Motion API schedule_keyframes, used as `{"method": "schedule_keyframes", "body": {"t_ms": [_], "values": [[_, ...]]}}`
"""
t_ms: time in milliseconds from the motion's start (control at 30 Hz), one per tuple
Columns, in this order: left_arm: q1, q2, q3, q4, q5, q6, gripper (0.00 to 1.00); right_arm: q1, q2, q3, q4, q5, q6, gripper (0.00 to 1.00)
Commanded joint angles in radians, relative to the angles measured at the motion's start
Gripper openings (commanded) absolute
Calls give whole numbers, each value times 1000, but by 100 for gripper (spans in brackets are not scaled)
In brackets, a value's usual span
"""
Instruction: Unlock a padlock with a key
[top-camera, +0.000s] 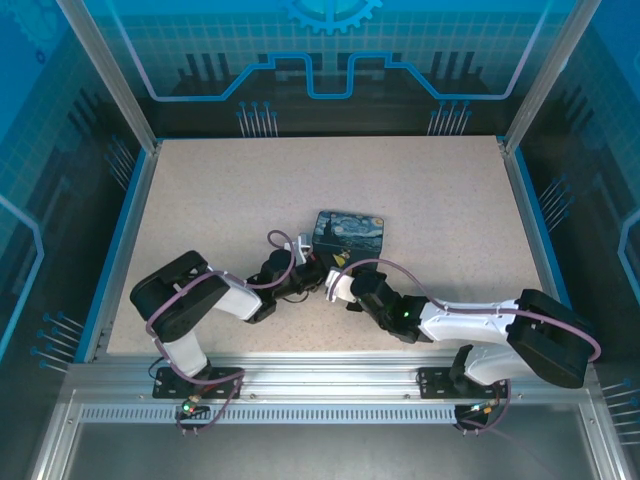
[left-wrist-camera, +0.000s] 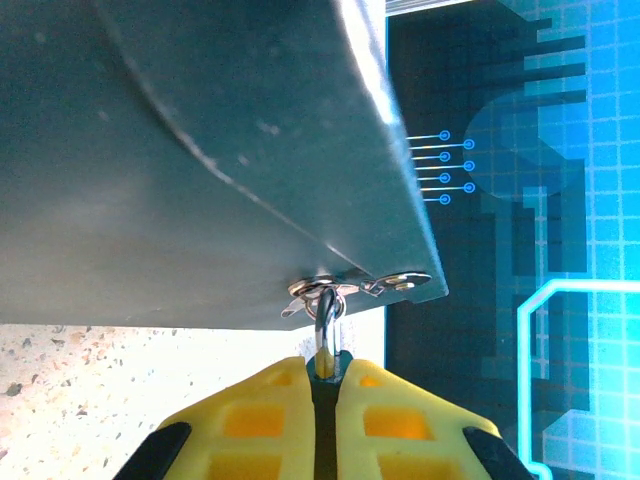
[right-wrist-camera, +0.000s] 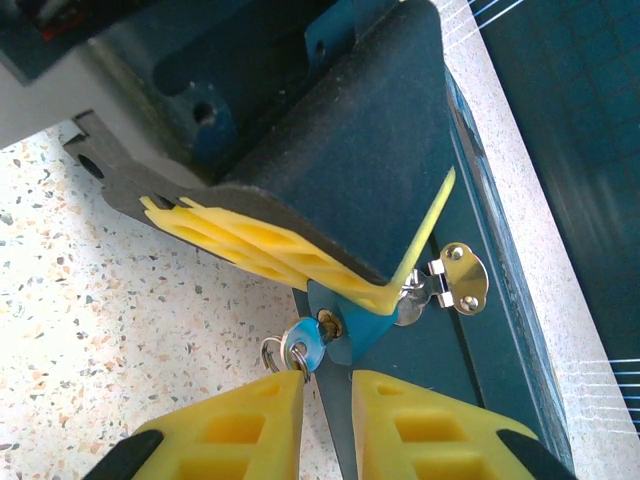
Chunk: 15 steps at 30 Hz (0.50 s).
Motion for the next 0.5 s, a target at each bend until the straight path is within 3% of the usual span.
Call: {"method": "schedule_keyframes", "body": {"t_ms": [0,233,467], "values": [[1,-32,1,50,1,-18,1,-8,13,30,39,-17,19,21],[1,-33,-2,56,1,-21,1,-8,5,16,55,-32,10,22],[2,-29,-9,67,-12,-54,1,-23,-104,-69,117,-95,-55,23]]}}
